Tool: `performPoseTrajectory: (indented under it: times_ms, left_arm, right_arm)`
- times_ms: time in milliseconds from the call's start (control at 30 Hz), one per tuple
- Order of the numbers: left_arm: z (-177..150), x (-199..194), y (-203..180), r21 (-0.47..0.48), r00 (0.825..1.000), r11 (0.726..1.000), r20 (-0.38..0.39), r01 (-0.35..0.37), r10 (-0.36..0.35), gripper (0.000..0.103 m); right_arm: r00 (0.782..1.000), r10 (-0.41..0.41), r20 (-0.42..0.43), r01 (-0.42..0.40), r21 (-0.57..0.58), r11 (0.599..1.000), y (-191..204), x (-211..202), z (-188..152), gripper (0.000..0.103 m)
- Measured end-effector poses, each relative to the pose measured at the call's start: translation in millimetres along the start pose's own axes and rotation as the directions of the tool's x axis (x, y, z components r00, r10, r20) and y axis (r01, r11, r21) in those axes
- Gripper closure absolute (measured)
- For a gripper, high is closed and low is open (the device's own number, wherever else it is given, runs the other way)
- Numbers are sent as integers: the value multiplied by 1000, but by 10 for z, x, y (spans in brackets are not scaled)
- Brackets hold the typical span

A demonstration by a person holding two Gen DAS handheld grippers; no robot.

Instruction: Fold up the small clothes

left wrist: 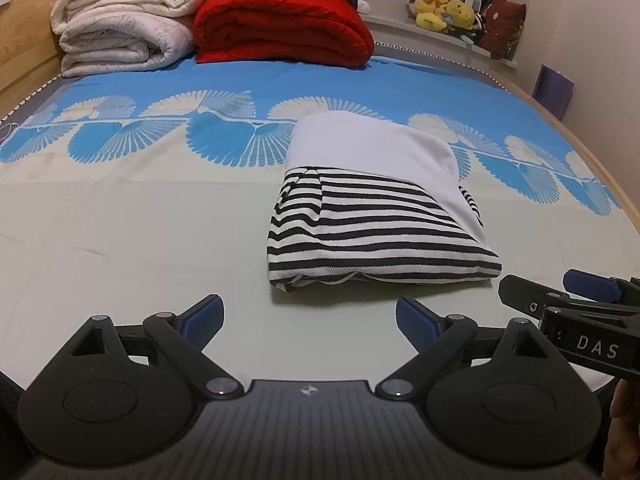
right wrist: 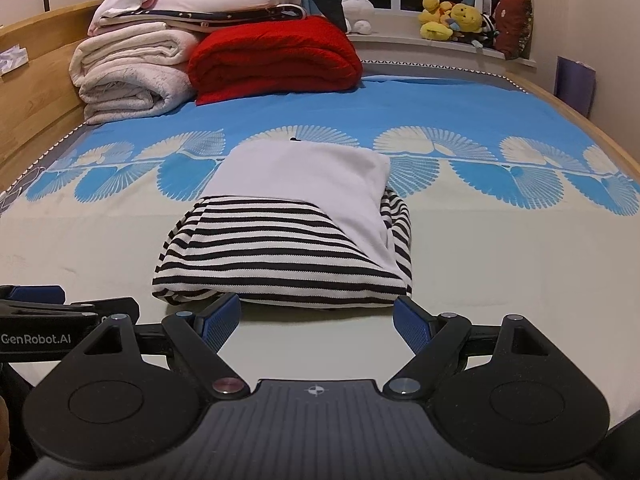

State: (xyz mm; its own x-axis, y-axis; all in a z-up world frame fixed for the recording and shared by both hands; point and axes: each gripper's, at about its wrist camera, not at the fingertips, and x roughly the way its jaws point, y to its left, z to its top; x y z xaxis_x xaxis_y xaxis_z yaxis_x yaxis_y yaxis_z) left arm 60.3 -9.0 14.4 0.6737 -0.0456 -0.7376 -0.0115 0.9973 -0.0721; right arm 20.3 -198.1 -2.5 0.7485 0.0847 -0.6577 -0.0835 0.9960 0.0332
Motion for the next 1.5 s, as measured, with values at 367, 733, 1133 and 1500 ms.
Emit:
performPoseTrajectory:
  times_ms: [367,733,1133,1500]
  left_arm:
    - [0,-3,-8,3,1000,1000,1,2,-2,8]
    - [-21,32,-42,19,1000,1000,-3,-8,8,8]
    - [2,36,-11,16,1000,1000,3,-11,11,8]
    - [-3,20,-37,23,1000,1000,10,-5,5,8]
  right_arm:
    - [1000,-2,-1,2,-4,1000,16,-1,-4,18]
    - [1000,2,8,-2,-2,1000,4,-27,15,18]
    - [1000,-4,12,4,-1,1000,26,11,23,18]
    - [1000,-4,15,4,-26,1000,63,18,0,18]
